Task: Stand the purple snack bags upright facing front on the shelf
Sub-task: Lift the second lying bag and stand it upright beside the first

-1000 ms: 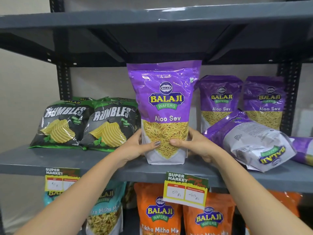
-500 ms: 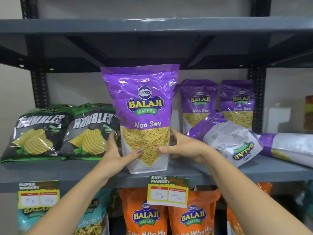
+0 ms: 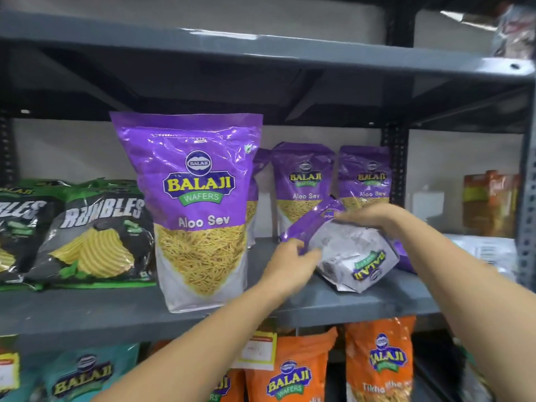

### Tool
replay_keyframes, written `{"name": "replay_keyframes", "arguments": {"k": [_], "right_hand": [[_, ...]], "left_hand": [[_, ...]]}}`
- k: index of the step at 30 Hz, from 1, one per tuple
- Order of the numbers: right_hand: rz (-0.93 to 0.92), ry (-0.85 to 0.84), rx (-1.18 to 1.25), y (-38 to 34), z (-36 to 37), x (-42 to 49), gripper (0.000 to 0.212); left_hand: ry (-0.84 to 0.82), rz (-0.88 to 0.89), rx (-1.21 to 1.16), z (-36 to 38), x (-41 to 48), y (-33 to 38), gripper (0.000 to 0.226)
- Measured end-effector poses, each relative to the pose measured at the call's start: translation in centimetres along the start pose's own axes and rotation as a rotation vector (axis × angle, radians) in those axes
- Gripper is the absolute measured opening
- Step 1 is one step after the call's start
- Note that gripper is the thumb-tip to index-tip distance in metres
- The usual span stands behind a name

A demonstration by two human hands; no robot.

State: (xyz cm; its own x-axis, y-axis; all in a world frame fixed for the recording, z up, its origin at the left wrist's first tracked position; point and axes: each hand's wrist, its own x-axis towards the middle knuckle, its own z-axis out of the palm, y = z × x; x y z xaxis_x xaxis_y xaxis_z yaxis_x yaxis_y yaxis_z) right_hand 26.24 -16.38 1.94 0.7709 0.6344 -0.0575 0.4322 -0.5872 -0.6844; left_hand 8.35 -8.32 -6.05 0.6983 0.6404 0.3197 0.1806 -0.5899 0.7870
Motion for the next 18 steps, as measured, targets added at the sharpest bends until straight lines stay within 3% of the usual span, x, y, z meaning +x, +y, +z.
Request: {"name": "replay_keyframes", "arguments": {"k": [3,6,9,12,18], "right_hand": [[0.054,-0.083,0.054,0.7,0.3,0.4,0.056],[-0.013,0.002,0.106,1.7,0.1,0.9,0.040],[-0.131,0.079,0.300,3.0,0.4,1.3,0.041],[-0.232,0.094,0.480,3.7,0.8,1.0,0.023],[-0.428,0.138,0.684,4.3,1.2,2.3,0.038]], "left_hand": [[-0.209,-0.328,-0.314,1.6,3.1,2.4,0.047],[-0.151,-0.477,-0.457,2.7,4.5,2.7,0.045],[-0.076,-0.455,-0.520,3.1,5.1,2.7,0.041],[-0.071,-0.448,-0.686,3.4,5.7,2.7,0.024],[0.212,-0.203,-0.843,3.7,8.8,1.6,0.065]]}}
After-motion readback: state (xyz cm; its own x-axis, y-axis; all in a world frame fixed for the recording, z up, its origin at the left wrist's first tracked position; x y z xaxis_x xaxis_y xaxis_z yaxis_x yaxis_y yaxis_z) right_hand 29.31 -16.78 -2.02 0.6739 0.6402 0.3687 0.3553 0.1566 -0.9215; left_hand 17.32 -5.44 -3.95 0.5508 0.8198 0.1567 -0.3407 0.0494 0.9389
